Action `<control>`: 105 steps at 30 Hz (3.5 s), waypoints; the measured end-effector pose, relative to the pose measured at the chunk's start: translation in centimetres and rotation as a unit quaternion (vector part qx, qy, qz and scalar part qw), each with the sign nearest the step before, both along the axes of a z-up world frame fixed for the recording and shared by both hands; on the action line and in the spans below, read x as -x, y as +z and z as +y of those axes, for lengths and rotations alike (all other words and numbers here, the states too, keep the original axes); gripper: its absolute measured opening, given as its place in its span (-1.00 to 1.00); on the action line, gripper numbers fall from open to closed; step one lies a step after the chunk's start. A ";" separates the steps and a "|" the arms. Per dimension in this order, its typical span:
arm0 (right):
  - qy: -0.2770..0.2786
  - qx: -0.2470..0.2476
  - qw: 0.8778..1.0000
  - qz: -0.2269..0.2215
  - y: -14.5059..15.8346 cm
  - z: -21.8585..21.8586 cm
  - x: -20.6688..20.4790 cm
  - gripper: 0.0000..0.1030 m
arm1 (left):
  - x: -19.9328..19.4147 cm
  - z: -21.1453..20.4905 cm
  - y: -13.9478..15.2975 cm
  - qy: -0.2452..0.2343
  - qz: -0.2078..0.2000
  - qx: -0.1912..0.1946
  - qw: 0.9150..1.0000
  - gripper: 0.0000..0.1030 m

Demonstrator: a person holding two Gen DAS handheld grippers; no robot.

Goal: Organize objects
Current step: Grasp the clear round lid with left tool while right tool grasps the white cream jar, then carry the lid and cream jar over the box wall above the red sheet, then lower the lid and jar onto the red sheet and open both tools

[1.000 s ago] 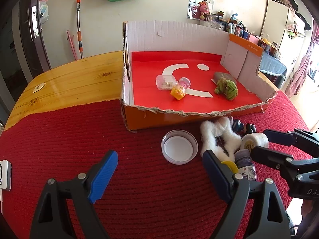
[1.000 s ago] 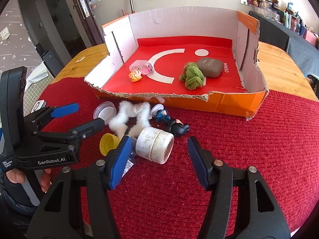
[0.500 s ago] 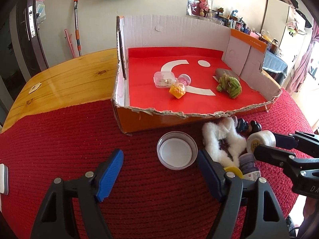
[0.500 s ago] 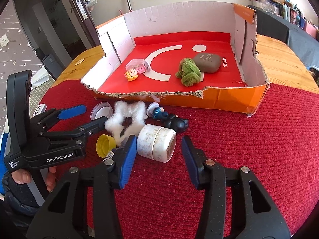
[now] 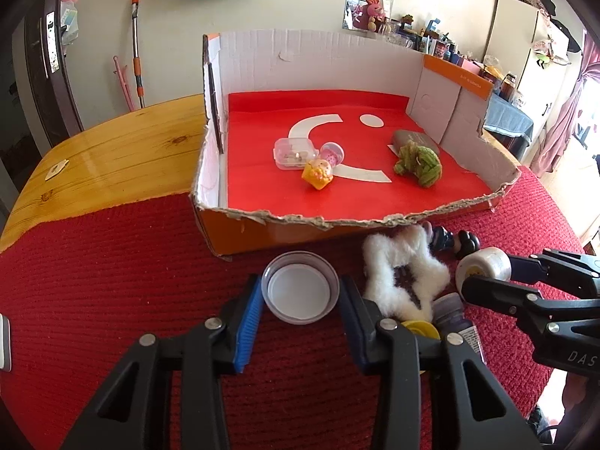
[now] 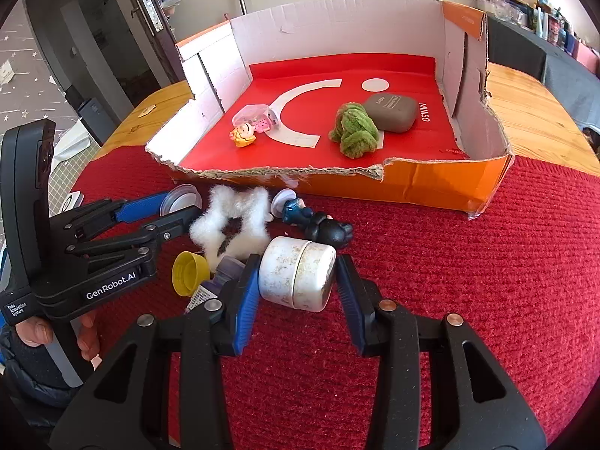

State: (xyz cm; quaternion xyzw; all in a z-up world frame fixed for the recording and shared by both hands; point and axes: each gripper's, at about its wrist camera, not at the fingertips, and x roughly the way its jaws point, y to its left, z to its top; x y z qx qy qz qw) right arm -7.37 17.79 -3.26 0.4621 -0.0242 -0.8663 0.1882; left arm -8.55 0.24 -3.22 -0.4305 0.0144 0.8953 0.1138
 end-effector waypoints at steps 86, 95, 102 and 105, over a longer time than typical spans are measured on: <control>0.040 0.011 0.998 -0.050 1.2 0.5 10.1 -0.26 | 8.7 3.0 1.7 -0.053 -0.061 -0.022 0.996 -0.18; 0.025 -0.008 0.999 -0.040 0.9 0.9 10.6 -0.26 | 9.5 3.4 1.3 -0.050 -0.054 -0.015 0.997 -0.18; 0.002 -0.026 0.999 -0.020 1.0 1.7 11.2 -0.26 | 10.0 3.3 1.2 -0.045 -0.052 -0.017 0.997 -0.18; -0.004 -0.027 1.000 -0.016 0.9 1.7 11.5 -0.28 | 10.0 3.3 1.1 -0.043 -0.051 -0.016 0.998 -0.18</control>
